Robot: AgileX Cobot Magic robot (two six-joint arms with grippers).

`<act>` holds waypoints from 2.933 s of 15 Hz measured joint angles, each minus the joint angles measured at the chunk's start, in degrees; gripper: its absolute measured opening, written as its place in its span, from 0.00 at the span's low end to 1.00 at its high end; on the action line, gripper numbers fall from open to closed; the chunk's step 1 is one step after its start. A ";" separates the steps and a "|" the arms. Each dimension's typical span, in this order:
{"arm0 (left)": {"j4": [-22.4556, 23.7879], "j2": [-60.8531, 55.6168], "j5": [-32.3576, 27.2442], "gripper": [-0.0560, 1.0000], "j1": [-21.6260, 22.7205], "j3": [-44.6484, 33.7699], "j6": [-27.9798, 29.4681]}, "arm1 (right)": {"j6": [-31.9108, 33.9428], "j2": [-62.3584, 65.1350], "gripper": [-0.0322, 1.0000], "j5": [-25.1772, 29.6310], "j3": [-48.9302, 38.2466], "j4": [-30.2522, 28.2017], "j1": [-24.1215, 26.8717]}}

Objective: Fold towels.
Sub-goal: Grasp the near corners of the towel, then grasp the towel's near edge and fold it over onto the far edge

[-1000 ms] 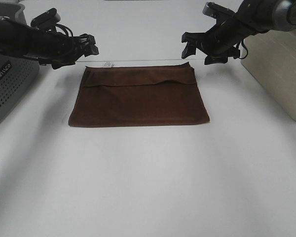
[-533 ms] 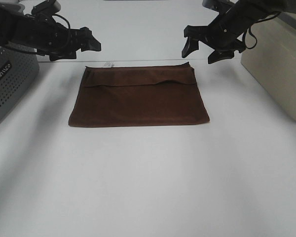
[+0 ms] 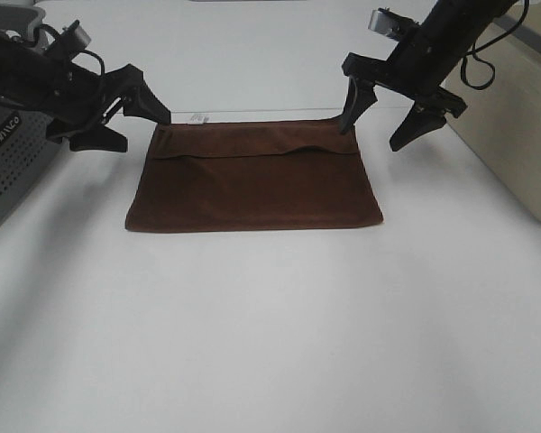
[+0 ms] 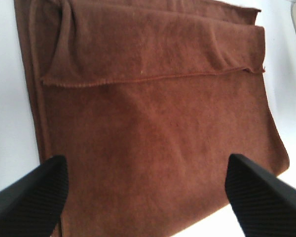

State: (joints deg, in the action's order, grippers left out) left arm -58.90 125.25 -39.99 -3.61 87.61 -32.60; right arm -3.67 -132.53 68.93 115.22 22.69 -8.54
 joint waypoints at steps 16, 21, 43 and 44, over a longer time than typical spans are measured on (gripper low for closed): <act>9.51 1.20 2.23 0.82 -1.03 -5.39 9.17 | -0.80 0.69 0.76 -8.14 -13.24 2.46 0.00; 8.37 3.55 5.96 0.75 -4.70 -5.39 9.17 | -2.58 -2.12 0.71 -9.40 -13.29 3.44 0.00; 20.91 -7.85 -3.55 0.06 -5.84 -19.88 16.50 | 2.12 11.29 0.03 -16.56 -39.59 1.55 -1.78; 20.91 -10.20 -3.15 0.06 -5.84 -23.15 16.50 | 2.06 13.58 0.03 -18.28 -44.40 1.60 -2.29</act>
State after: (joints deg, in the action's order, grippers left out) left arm -37.99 115.05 -43.14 -9.45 64.46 -16.10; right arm -1.60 -118.95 50.65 70.82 24.29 -10.83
